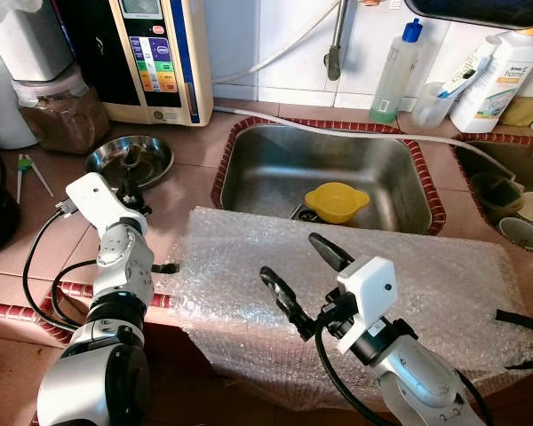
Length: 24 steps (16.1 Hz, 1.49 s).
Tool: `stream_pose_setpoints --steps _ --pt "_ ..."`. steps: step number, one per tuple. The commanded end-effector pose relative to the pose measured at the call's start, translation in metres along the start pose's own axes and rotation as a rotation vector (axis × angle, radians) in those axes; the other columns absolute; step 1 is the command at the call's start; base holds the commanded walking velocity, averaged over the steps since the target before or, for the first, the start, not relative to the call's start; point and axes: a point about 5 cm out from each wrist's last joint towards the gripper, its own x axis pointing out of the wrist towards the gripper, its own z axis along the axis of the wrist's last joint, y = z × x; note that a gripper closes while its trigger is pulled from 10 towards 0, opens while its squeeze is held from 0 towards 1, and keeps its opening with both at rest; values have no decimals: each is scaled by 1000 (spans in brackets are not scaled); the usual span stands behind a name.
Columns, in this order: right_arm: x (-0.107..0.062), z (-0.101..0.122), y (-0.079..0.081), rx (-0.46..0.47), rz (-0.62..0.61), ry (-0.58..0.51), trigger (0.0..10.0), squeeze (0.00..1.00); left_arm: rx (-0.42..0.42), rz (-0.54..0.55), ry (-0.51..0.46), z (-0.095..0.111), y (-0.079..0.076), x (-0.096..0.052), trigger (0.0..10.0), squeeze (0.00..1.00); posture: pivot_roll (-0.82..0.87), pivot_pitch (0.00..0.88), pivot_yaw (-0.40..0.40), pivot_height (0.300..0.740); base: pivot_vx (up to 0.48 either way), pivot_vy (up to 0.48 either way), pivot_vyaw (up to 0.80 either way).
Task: Kitchen organization
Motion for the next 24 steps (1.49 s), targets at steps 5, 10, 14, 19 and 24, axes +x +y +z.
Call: stream_pose_setpoints --steps 5,10,14,19,24 --pt "2 4 0 3 17 -18 10000 114 4 -43 -24 1 -3 -1 0 0 33 72 5 740 0 0 0" --pt "3 2 -3 -3 23 -7 10000 118 -17 -61 -28 0 -5 -3 0 0 42 69 -1 740 0 0 0" --pt "5 0 -5 -9 22 0 10000 114 -15 -54 -48 4 -3 -2 0 0 44 59 -4 740 0 0 0" --pt "7 -2 -9 -19 17 4 10000 106 34 -117 -127 14 -15 -4 0 0 47 45 -5 740 0 0 0" --pt "8 -2 -14 -39 18 6 10000 106 133 -333 -295 26 -59 -24 0 0 55 34 -19 740 0 0 0"
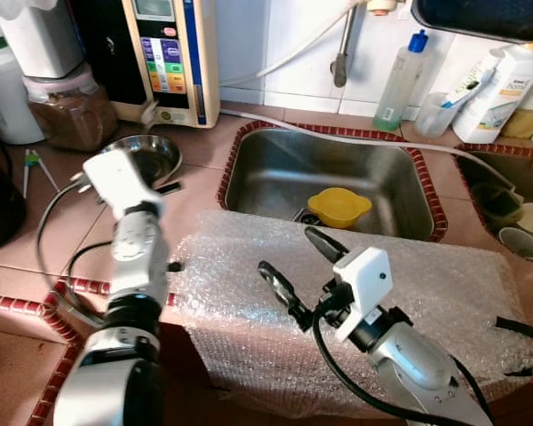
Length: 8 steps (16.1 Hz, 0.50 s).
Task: Kitchen organization
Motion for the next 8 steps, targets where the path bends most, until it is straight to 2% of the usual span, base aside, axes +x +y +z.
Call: stream_pose_setpoints --steps 1,2,4,5,6,8 --pt "-1 1 -5 -18 -4 -2 10000 98 30 -86 -55 7 -14 -2 0 0 58 33 -21 740 0 0 0" --pt "0 1 -9 -38 -4 2 10000 8 35 -159 -69 9 -26 -6 0 0 57 33 -23 740 0 0 0" --pt "-2 2 -17 -95 -12 17 10000 0 69 -324 -87 12 -49 -14 0 0 53 34 -21 740 0 0 0" --pt "-3 3 -29 -212 -5 53 10000 0 110 -483 -80 10 -66 -25 0 0 49 36 -18 740 0 0 0" --pt "-4 3 -32 -247 3 63 10000 0 114 -502 -74 10 -68 -26 0 0 49 38 -16 740 0 0 0" --pt "-2 5 -50 -374 25 96 10000 0 188 -662 -27 4 -83 -37 0 0 50 43 -8 740 0 0 0"
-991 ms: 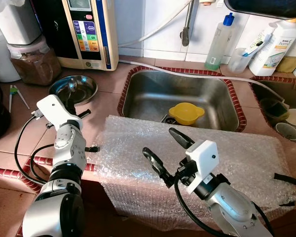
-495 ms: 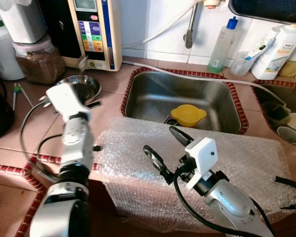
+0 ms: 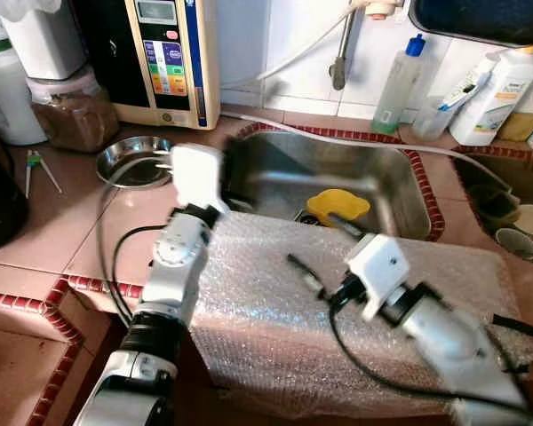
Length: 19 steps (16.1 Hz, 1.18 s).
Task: Kitchen organization
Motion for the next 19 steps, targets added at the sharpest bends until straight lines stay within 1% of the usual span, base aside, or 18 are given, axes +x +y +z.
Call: stream_pose_setpoints --steps 1,2,3,4,6,10,12,15,16,18,19 --pt "0 1 -6 -44 1 2 10000 0 32 -70 12 2 -9 1 0 0 51 44 -6 740 0 0 0" --pt "2 0 -9 -91 15 11 10000 0 65 -108 50 -2 -13 0 0 0 50 44 -2 740 0 0 0" --pt "6 -2 -16 -177 9 30 10000 0 94 -164 81 -6 -18 -2 0 0 51 47 6 740 0 0 0" --pt "7 -3 -17 -219 31 36 10000 0 128 -187 111 -9 -20 -4 0 0 49 47 10 740 0 0 0" --pt "9 -7 -24 -303 27 63 10000 0 173 -294 169 -15 -30 -5 0 0 48 53 18 740 0 0 0" --pt "12 -11 -34 -380 19 90 10000 0 199 -358 205 -19 -43 -6 0 0 45 59 26 740 0 0 0" --pt "10 -21 -44 -393 -9 145 10000 0 204 -383 169 -14 -48 -5 0 0 43 61 28 740 0 0 0" --pt "5 -31 -70 -421 -72 193 10000 0 205 -420 95 -1 -54 -4 0 0 43 65 29 740 0 0 0" --pt "5 -33 -76 -433 -85 203 10000 0 193 -431 83 1 -55 -4 0 0 43 66 29 740 0 0 0" --pt "4 -36 -93 -481 -117 226 10000 0 204 -462 66 4 -58 -6 0 0 44 70 29 740 0 0 0" --pt "5 -31 -104 -500 -138 213 10000 0 225 -488 91 0 -59 -9 0 0 44 71 28 740 0 0 0"
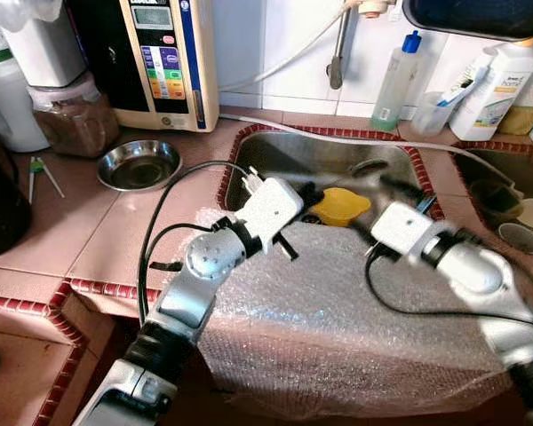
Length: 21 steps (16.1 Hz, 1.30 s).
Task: Kitchen organization
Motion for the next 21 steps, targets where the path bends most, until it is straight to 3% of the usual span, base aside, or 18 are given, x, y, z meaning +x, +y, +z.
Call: stream_pose_setpoints --steps 1,4,8,9,10,11,15,21 --pt "-1 1 -12 -23 -28 -10 10000 0 21 -39 -2 2 -4 0 0 0 43 70 28 740 0 0 0" --pt "2 1 -17 -49 -23 -34 10000 0 19 -69 -35 5 -9 0 0 0 37 71 30 740 0 0 0" --pt "4 -8 -4 -18 35 -18 10000 0 6 -112 -133 18 -14 -1 0 0 36 75 28 740 0 0 0" --pt "6 -9 -3 -3 40 -25 8549 0 -1 -127 -152 21 -16 -2 0 0 36 75 28 740 0 0 0" --pt "8 -9 1 -2 59 -40 2000 0 -4 -149 -169 23 -19 -3 0 0 40 77 30 740 0 0 0" --pt "11 -7 3 -15 84 -70 0 0 -10 -165 -175 23 -21 -5 0 0 40 77 30 740 0 0 0" --pt "24 2 1 -79 130 -120 0 0 -16 -203 -186 23 -25 -7 0 0 47 76 32 740 0 0 0" --pt "36 22 6 -96 190 -227 0 0 -15 -177 -172 21 -25 -9 0 0 52 78 26 740 0 0 0"
